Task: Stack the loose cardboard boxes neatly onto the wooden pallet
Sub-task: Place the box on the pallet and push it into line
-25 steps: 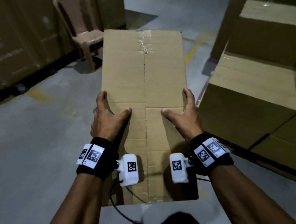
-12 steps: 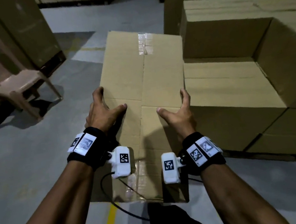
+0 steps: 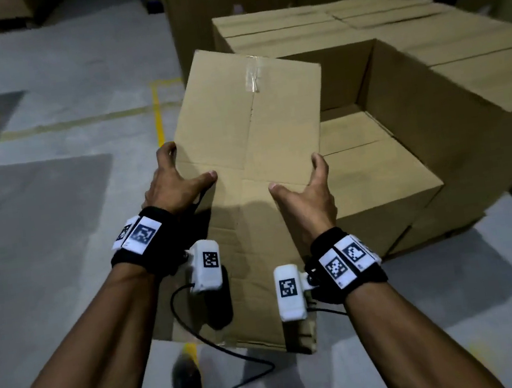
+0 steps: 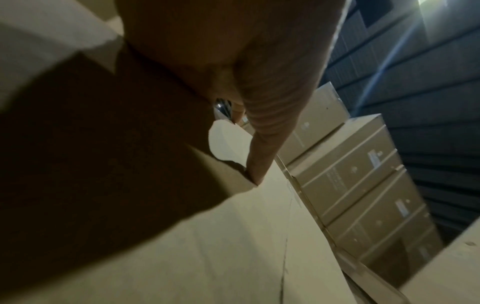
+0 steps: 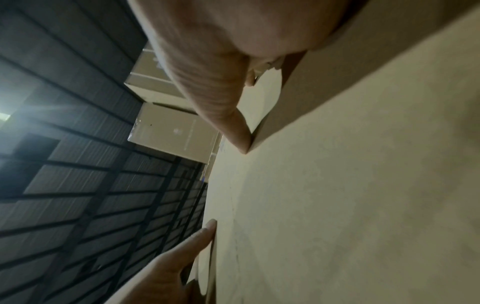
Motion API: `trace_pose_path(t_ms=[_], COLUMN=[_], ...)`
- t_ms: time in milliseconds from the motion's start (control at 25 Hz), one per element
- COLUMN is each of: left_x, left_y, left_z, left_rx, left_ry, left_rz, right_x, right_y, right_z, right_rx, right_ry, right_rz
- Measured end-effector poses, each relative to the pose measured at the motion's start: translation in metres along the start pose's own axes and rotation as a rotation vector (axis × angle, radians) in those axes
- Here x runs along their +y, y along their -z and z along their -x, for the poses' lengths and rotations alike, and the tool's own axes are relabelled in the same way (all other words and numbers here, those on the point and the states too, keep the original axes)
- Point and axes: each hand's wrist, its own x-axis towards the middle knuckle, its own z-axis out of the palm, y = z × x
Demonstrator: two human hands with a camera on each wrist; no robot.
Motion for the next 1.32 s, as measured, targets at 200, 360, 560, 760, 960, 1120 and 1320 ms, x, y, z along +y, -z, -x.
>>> trace_pose_path(t_ms=[200,360,560,760,960,1120,1320], left_x=[0.015,0.039,0.07,0.118,0.174,0.215,0.25], left_y=[-0.025,-0.044,-0.082,-0.136,-0.194,-0.232,-0.28], left_z=[-0.107,-0.176,-0.241,-0.301,-0.357,-0.389,-0.432], left_rx=[-0.21,-0.437,-0.583,-0.697,-0.763,-0.75,-0.832], left_ry=[-0.165,-0.257,-0.291,-0.339,-0.311,-0.351,-0.403], left_rz=[-0.004,0.154,0.092,-0.13,-0.271,-0.341,-0.38], right_x=[-0.017,-0.042,-0.048,-0.042,-0.038,-0.045,-0.052], right_y=[-0.037,-0.06,-0.07,-0.054,-0.025,-0.004,0.007], right_z=[-0.039,-0.062,-0.103,-0.175,-0.261,-0.315,-0.365], right_rx=[0.244,0.424,0.555,0.602,0.561,0.585,0.651], right_ry=[-0.123,-0.188,-0.265,-0.303,-0.316,-0.345,-0.381], right_rz=[-0.081,-0.101,-0.152,-0.263,-0.347,-0.358,-0.38])
